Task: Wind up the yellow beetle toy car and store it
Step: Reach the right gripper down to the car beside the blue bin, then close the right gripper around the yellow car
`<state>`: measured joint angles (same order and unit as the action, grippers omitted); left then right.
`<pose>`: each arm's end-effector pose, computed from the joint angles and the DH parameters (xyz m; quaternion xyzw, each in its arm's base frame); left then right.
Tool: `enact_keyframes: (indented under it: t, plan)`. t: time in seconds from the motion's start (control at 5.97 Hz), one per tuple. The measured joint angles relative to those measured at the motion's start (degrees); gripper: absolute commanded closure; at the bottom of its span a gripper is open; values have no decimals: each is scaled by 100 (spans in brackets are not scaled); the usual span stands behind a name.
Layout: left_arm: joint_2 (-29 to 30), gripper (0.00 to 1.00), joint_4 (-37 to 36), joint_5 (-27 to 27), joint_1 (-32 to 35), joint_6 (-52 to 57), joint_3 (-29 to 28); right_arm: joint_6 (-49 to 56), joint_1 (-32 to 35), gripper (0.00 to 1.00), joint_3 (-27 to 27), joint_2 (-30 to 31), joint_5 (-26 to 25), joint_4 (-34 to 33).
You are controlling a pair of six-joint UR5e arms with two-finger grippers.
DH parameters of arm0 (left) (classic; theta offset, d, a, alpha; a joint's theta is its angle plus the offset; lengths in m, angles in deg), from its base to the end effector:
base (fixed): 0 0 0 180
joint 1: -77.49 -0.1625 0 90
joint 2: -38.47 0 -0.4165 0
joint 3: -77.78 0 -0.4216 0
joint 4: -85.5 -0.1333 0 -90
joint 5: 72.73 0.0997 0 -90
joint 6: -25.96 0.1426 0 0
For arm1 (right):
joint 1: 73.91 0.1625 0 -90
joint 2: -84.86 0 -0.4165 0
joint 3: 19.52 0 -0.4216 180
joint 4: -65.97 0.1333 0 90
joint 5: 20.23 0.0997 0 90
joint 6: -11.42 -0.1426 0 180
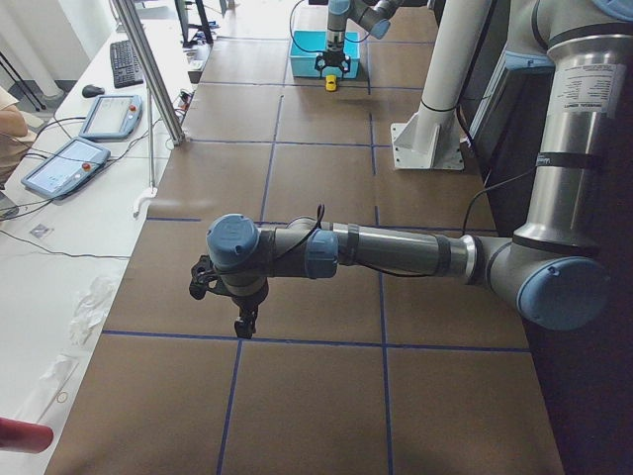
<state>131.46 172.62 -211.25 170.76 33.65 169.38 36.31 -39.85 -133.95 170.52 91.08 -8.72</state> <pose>-0.0575 -0.5421 0.6361 0.0528 0.4077 0.0413 0.9107 -0.4225 -0.3840 0.4010 0.3095 -0.2638 -0.6434 0.6486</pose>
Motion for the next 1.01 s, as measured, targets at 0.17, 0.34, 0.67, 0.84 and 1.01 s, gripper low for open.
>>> enact_keyframes:
  t: [0.17,0.34,0.67,0.84,1.01]
  plan:
    - [-94,0,124,-7,-2,-4,-27,185,0,0,60,142,113,84]
    - [-153,0,164,-27,-2,13,-57,261,-3,0,105,243,219,108]
    - [-201,0,182,-56,-2,27,-77,381,-2,0,147,310,285,121]
    - [-204,0,186,-60,-3,39,-80,501,42,0,148,300,286,121]
    - [-204,0,190,-58,-3,45,-78,642,103,0,156,294,275,121]
